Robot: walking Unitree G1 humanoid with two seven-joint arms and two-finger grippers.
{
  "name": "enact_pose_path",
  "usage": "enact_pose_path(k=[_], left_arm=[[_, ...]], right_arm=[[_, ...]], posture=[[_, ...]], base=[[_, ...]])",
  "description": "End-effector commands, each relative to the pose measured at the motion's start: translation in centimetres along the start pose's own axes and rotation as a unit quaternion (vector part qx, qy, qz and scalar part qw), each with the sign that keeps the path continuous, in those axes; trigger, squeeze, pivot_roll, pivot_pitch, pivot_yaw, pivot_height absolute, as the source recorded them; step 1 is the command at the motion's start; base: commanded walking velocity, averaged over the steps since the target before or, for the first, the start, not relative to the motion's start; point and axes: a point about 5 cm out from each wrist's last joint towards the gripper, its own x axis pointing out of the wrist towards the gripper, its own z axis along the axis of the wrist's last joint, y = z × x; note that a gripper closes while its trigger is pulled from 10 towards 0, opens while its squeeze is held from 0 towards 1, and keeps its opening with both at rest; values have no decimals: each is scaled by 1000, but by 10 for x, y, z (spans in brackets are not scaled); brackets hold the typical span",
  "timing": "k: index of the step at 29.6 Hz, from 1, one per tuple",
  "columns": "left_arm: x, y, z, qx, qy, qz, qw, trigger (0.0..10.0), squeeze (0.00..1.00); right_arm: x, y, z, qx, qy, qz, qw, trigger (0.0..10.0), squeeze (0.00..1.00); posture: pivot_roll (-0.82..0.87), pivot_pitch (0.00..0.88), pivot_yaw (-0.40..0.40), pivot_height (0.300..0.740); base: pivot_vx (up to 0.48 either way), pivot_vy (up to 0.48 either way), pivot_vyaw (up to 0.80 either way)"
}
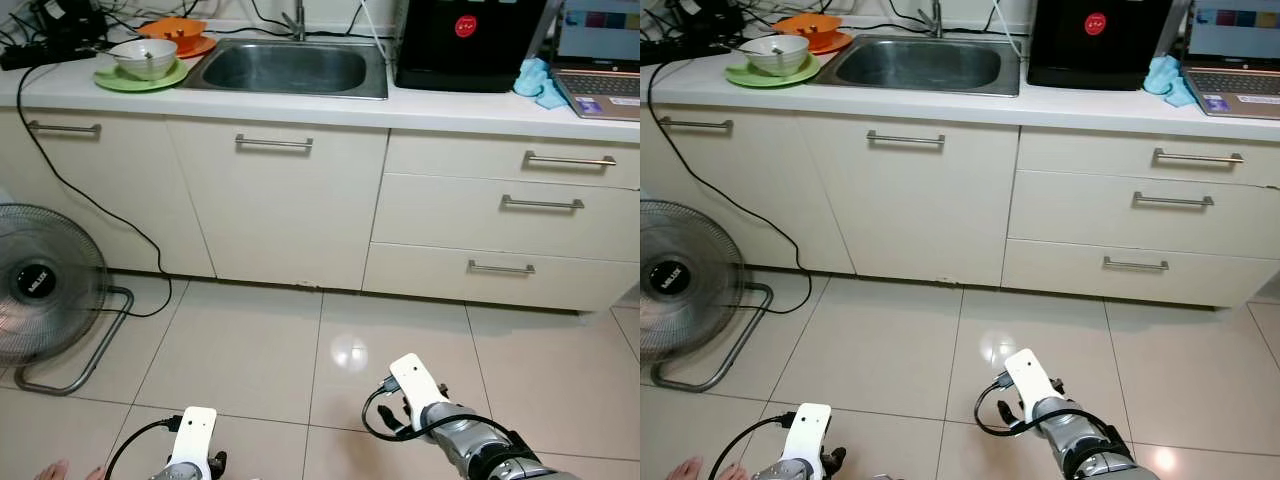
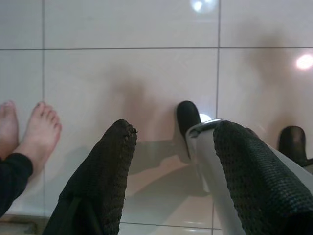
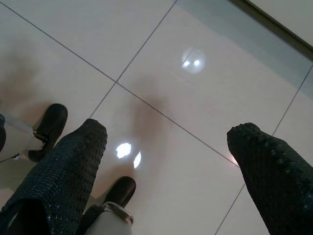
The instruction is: Kitchen organization
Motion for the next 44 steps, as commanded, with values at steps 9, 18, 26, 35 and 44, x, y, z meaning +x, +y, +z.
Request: enact_pose_path(k=[9, 18, 26, 35, 44], left_arm=[[0, -2, 0, 1, 3, -5, 1000, 10000, 0], [0, -1, 0, 2, 4, -6, 1000, 10000, 0], [0, -4, 0, 1, 3, -10, 1000, 10000, 0], [3, -4, 21, 1, -5, -8, 1000, 10000, 0], [4, -6, 34, 3, -15, -8, 1000, 10000, 0]], right_arm=[[0, -3, 3, 6, -5, -4, 1000, 10000, 0], [0, -3, 3, 7, -5, -4, 1000, 10000, 0], [0, -3, 4, 3, -5, -4, 1000, 10000, 0], [0, -4, 5, 3, -5, -5, 1000, 10000, 0], [0, -5, 5, 3, -5, -6, 1000, 10000, 0]], posture=[[-79, 0, 15, 740], [-80, 0, 16, 740], [-79, 0, 13, 740], [-79, 0, 14, 740], [-79, 0, 12, 740]], base=[[347, 0, 0], [474, 0, 0], [472, 0, 0], [470, 0, 0], [450, 0, 0]])
